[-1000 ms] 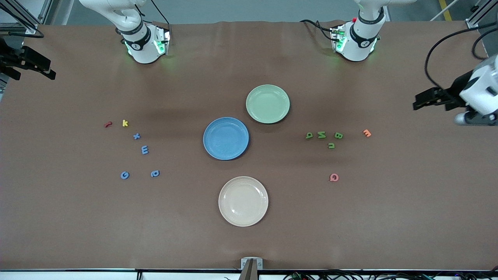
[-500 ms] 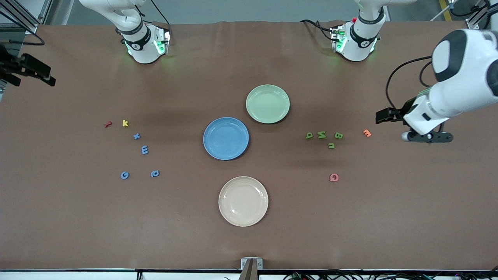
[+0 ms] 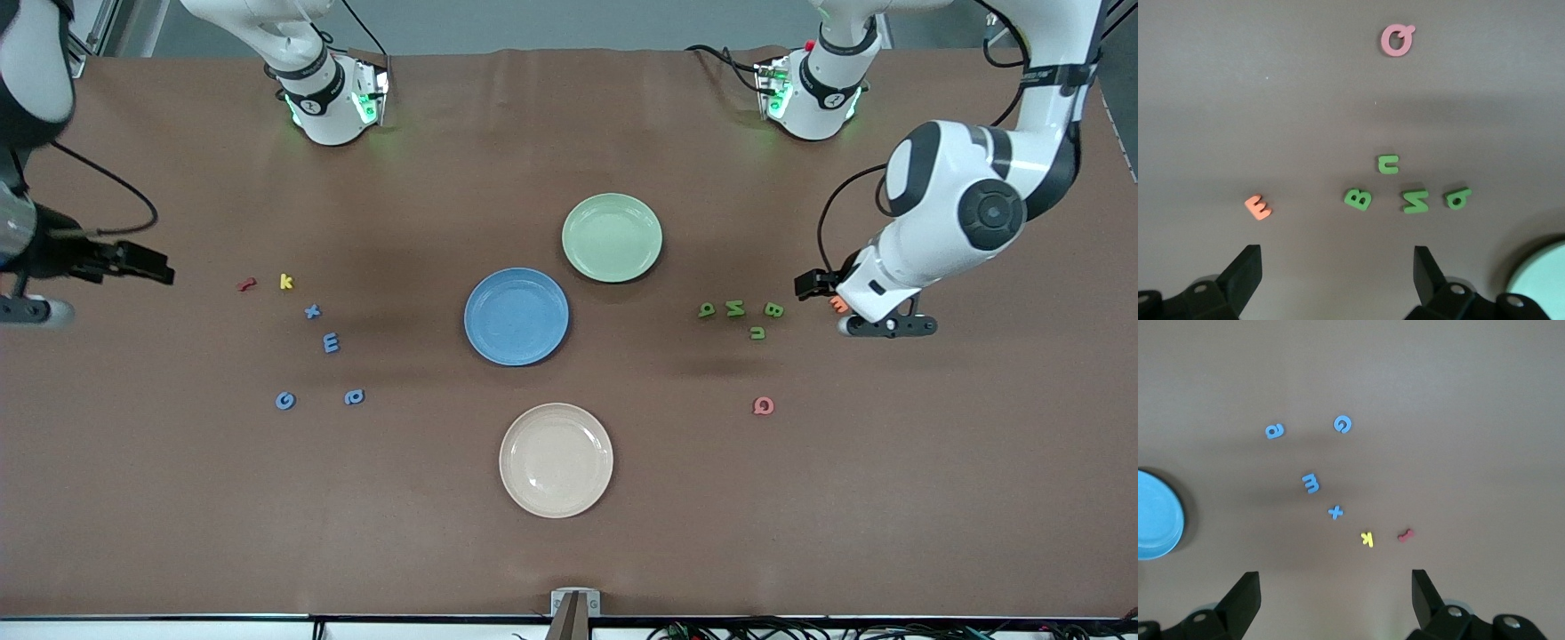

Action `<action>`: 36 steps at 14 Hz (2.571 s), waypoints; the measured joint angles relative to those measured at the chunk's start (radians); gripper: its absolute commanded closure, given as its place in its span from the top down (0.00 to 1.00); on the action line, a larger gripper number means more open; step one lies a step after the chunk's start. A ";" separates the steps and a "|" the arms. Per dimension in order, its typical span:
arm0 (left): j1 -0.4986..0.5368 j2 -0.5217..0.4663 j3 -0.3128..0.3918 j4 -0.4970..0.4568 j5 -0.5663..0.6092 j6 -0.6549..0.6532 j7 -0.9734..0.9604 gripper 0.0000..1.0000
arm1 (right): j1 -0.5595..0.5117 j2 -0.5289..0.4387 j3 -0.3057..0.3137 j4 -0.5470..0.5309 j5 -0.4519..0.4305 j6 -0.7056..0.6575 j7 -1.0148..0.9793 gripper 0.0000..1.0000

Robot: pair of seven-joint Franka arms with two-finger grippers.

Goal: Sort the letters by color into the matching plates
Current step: 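Move the right gripper to blue letters while the left gripper reaches green letters, then grasp the blue m with the right gripper while the left gripper grasps green B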

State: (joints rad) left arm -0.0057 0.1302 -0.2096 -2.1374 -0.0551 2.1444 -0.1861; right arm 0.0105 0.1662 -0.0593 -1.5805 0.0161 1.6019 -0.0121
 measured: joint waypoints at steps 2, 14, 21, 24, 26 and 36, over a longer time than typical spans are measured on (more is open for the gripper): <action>-0.008 0.029 -0.011 -0.040 0.004 0.078 -0.013 1.00 | 0.002 0.026 0.001 -0.077 0.000 0.104 0.006 1.00; -0.046 0.187 -0.018 -0.187 0.151 0.361 -0.057 0.94 | 0.135 0.007 0.012 -0.684 0.003 0.792 0.158 0.82; -0.043 0.214 -0.016 -0.204 0.153 0.439 -0.057 0.72 | 0.146 0.151 0.012 -0.725 0.001 1.012 0.157 0.82; -0.043 0.235 -0.015 -0.206 0.153 0.452 -0.057 0.60 | 0.147 0.202 0.012 -0.723 0.001 1.077 0.141 0.82; -0.042 0.238 -0.013 -0.205 0.155 0.453 -0.057 0.50 | 0.147 0.222 0.011 -0.720 0.001 1.093 0.137 0.78; -0.041 0.230 -0.011 -0.202 0.155 0.442 -0.057 0.22 | 0.147 0.246 0.015 -0.710 0.001 1.108 0.136 0.17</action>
State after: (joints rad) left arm -0.0465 0.3598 -0.2204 -2.3391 0.1000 2.5865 -0.2428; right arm 0.1572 0.4118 -0.0447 -2.2902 0.0173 2.7100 0.1236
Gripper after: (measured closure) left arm 0.626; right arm 0.423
